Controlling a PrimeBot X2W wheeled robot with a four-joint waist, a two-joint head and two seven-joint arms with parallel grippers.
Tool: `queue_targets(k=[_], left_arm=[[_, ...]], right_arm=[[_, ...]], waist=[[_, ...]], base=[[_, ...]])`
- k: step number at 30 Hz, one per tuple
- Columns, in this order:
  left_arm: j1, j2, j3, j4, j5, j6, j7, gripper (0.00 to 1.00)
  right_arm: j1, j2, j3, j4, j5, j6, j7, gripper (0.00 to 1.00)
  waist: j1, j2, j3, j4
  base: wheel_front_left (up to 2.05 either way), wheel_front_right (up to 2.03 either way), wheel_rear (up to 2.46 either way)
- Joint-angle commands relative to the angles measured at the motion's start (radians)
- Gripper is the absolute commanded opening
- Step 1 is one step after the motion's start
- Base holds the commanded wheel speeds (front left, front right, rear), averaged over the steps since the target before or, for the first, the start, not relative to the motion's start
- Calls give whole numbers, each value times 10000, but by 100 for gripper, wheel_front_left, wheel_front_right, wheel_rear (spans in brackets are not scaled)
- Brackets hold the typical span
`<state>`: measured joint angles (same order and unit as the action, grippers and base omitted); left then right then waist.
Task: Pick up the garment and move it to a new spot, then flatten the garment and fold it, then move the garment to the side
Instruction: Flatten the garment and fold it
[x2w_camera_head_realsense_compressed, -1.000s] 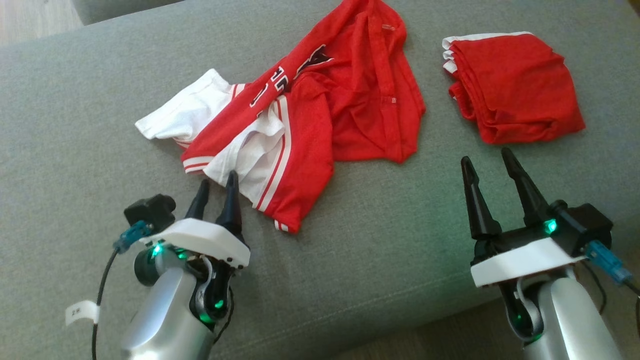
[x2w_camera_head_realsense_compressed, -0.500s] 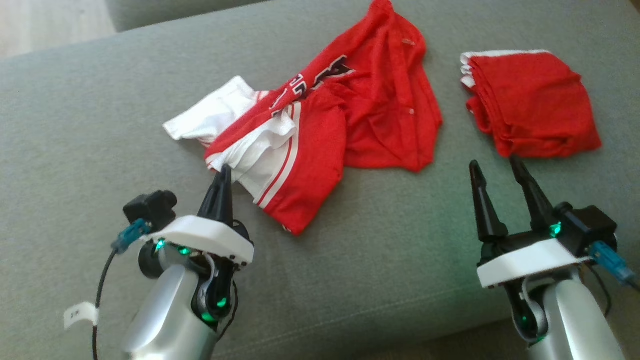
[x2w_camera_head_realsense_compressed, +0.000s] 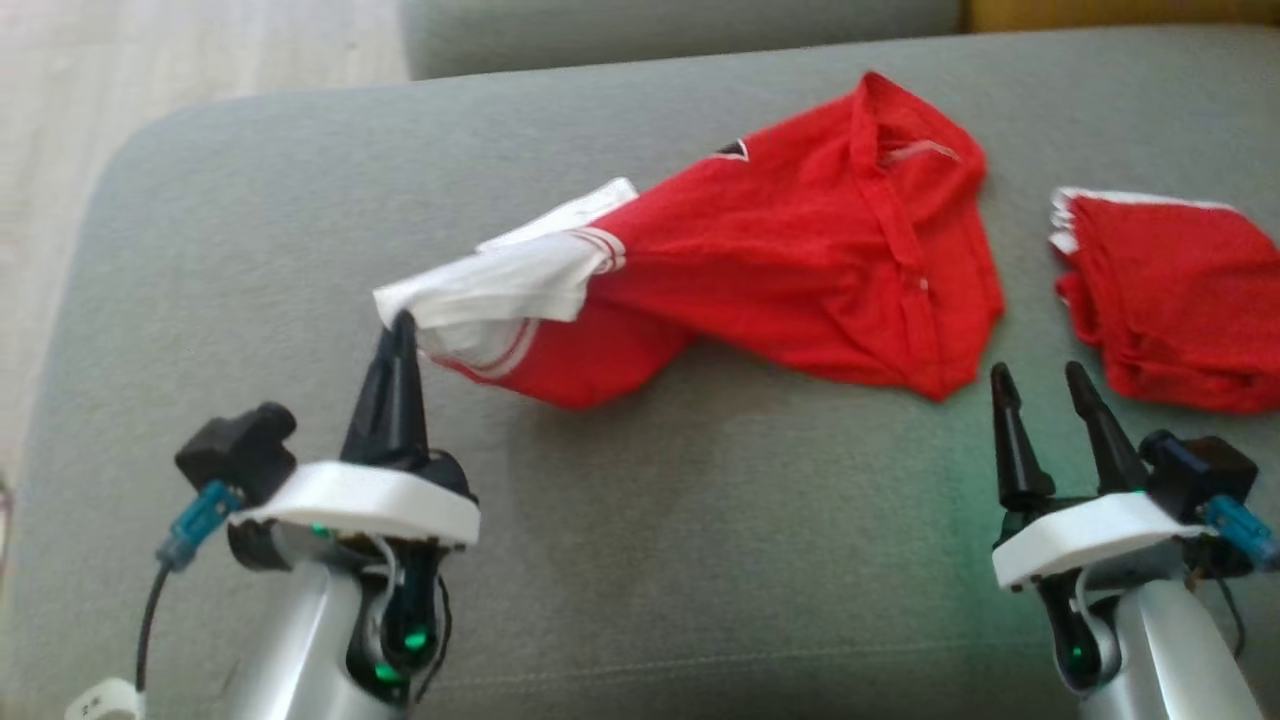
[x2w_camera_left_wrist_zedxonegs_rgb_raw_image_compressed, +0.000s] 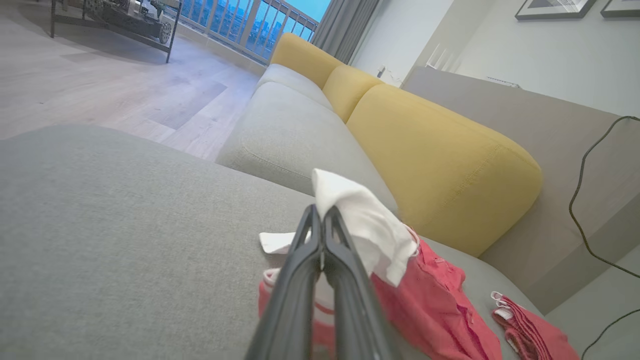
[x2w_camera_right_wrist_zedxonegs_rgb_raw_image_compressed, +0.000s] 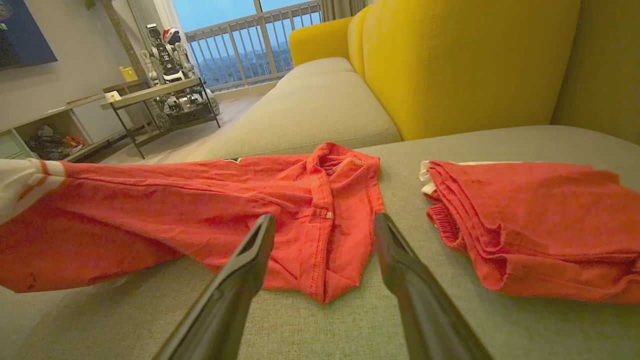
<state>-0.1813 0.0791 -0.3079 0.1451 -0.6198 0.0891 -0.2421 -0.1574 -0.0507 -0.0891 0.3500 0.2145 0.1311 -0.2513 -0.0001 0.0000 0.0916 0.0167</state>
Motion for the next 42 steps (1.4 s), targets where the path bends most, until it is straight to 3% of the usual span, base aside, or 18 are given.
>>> queue_targets(k=[1,12,18,27,34,36,42], left_arm=[[-162,167,252,-418,75,53,73,0],[421,219,-668,-782,248,0,838,0],[254,129,-916,-740,262,-90,795,0],[-72,14,-1086,-591,180,-204,613,0],[-192,-7,-1103,-481,138,-221,534,0],[-231,0,-1082,-458,127,-214,516,0],[-308,56,-996,-418,124,-146,456,0]], right_arm=[[-574,5,162,-178,49,-4,-105,100],[-2986,5,-395,2584,-613,-4,656,100],[-4257,-20,-982,4051,-1989,-4,1010,100],[-5290,-28,-2547,5403,-3666,-4,923,100],[-5688,-12,-3282,6048,-4264,-4,750,100],[-5813,-6,-3420,6266,-4327,-4,677,0],[-6046,1,-3458,6778,-4337,-4,258,0]], waist=[[1,0,-79,254],[1,0,461,925],[1,0,890,1285],[1,0,1278,1686],[1,0,1382,1758],[1,0,1400,1746],[1,0,1265,1621]], base=[[0,0,0],[0,0,0],[0,0,0],[0,0,0],[0,0,0],[0,0,0],[0,0,0]])
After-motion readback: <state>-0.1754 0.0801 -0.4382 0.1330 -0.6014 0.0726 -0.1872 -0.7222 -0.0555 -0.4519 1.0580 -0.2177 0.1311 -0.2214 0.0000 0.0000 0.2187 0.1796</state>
